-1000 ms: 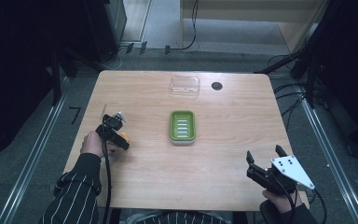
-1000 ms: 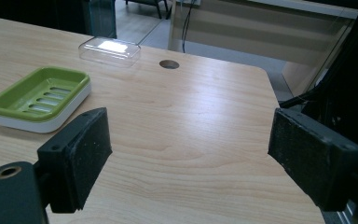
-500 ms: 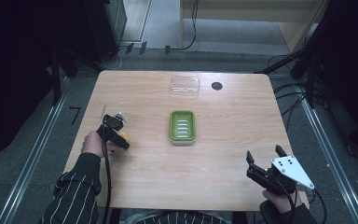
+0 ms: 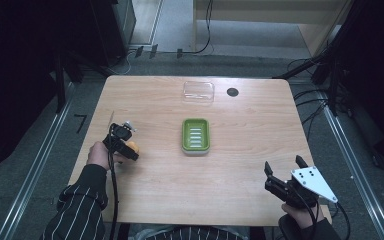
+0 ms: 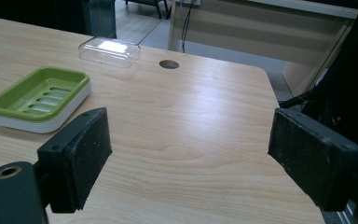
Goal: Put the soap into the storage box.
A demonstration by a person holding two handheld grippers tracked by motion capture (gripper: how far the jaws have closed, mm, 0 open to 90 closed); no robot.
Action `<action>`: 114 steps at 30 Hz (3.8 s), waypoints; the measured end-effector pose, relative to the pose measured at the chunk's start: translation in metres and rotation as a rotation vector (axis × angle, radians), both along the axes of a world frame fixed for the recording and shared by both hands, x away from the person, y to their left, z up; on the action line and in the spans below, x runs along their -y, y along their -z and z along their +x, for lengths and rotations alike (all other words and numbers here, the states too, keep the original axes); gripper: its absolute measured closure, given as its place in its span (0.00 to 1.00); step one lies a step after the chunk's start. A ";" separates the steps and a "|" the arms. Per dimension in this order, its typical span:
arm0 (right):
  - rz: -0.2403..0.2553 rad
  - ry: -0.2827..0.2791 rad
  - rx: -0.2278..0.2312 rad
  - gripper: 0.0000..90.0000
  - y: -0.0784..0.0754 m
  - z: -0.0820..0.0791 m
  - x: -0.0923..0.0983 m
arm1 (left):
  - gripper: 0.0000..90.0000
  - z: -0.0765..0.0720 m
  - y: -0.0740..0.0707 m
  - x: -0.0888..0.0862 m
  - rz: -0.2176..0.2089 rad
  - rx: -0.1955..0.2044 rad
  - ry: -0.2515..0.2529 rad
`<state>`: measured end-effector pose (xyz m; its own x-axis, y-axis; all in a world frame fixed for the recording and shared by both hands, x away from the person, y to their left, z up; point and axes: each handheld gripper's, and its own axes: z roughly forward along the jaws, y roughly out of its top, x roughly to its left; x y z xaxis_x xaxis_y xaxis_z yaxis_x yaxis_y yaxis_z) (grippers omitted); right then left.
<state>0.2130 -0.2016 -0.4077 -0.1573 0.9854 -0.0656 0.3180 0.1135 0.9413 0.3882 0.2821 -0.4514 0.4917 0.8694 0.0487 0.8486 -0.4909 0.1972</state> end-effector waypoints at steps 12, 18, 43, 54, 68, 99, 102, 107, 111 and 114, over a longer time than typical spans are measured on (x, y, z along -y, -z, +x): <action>0.003 0.000 -0.001 0.15 0.000 0.000 0.000 | 0.31 -0.005 -0.007 0.002 -0.011 0.015 0.021; 0.007 0.004 -0.005 0.15 0.000 0.000 0.001 | 0.31 -0.006 -0.010 0.007 -0.003 0.014 0.041; 0.005 0.013 -0.008 0.15 0.002 0.000 0.004 | 0.31 0.000 -0.025 0.039 -0.007 0.019 0.132; 0.004 0.017 -0.004 0.15 0.000 -0.004 0.004 | 0.31 0.004 -0.030 0.050 -0.008 0.021 0.165; 0.004 0.016 -0.003 0.15 0.000 -0.004 0.003 | 0.31 0.013 -0.033 0.064 0.000 0.012 0.209; 0.002 0.016 -0.004 0.15 0.000 -0.004 0.003 | 0.31 0.030 -0.039 0.101 0.007 0.006 0.302; 0.006 0.018 -0.004 0.15 0.000 -0.004 0.004 | 0.31 0.032 -0.039 0.105 0.013 -0.001 0.315; 0.001 0.015 -0.004 0.15 0.000 -0.003 0.003 | 0.31 0.033 -0.038 0.109 0.017 -0.003 0.330; 0.000 0.013 -0.004 0.15 0.000 -0.003 0.003 | 0.31 0.035 -0.039 0.114 0.013 0.002 0.339; 0.002 0.015 -0.003 0.15 0.000 -0.003 0.003 | 0.31 0.035 -0.040 0.115 0.007 0.000 0.340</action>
